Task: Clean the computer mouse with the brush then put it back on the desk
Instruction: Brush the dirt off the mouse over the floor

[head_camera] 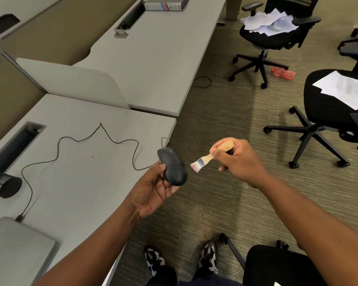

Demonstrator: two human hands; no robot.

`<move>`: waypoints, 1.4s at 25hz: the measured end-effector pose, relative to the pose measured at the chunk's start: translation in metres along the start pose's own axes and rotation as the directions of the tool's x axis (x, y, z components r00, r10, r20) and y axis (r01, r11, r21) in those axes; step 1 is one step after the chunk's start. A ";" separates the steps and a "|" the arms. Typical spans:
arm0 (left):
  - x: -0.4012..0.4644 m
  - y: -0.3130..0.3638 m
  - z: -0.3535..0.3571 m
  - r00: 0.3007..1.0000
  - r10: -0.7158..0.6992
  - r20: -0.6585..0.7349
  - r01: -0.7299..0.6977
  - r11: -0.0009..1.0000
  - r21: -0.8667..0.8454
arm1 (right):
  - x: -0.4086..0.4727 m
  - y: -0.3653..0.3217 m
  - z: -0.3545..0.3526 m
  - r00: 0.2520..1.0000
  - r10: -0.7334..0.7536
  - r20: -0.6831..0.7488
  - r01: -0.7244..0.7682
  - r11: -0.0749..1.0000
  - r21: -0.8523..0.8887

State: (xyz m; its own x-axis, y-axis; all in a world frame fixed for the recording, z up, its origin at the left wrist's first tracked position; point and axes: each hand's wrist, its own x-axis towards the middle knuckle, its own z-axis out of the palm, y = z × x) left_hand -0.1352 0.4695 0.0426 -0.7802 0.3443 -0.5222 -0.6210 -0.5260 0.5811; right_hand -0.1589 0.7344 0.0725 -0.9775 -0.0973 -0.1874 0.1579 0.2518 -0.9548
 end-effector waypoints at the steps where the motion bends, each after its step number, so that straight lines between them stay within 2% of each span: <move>1: 0.000 0.001 0.001 1.000 0.003 0.013 -0.003 1.000 0.018 | 0.000 -0.002 0.001 1.000 -0.013 -0.021 0.014 0.999 0.029; 5: 0.001 0.005 0.000 0.999 0.001 0.038 -0.005 0.993 0.115 | -0.001 -0.009 0.005 0.996 -0.083 -0.035 0.084 0.996 0.024; 12: 0.004 0.011 0.000 0.996 0.039 0.077 -0.052 0.985 0.164 | -0.004 -0.015 0.025 0.983 -0.158 0.098 0.169 0.978 -0.123; 18: 0.004 0.013 -0.004 0.996 0.061 0.064 -0.074 0.970 0.232 | -0.002 -0.006 0.029 0.962 -0.273 0.025 0.272 0.944 -0.188; 21: 0.004 0.014 -0.009 0.995 0.069 0.068 -0.082 0.973 0.215 | -0.003 -0.011 0.025 0.930 -0.348 -0.122 0.310 0.917 -0.250; 24: 0.004 0.014 -0.010 0.996 0.075 0.040 -0.082 0.971 0.224 | -0.005 -0.022 0.021 0.913 -0.373 -0.165 0.367 0.928 -0.071; 27: 0.005 0.013 -0.010 0.996 0.086 0.007 -0.085 0.973 0.213 | -0.006 -0.021 0.025 0.930 -0.365 -0.046 0.366 0.909 0.197; 28: 0.005 0.013 -0.010 0.996 0.085 0.002 -0.084 0.976 0.201 | -0.006 -0.019 0.028 0.931 -0.365 0.008 0.353 0.906 0.232; 32: 0.007 0.013 -0.011 0.994 0.110 -0.027 -0.104 0.981 0.161 | -0.008 -0.017 0.025 0.898 -0.381 0.221 0.366 0.925 0.107; 35: 0.008 0.013 -0.010 0.990 0.139 -0.034 -0.134 0.984 0.116 | -0.010 -0.018 0.014 0.891 -0.313 0.330 0.282 0.949 0.141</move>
State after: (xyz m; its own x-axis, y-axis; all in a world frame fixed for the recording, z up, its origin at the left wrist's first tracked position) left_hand -0.1486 0.4570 0.0399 -0.8559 0.2412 -0.4573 -0.5152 -0.4735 0.7144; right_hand -0.1498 0.7176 0.0881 -0.8739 -0.4829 0.0563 -0.1058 0.0760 -0.9915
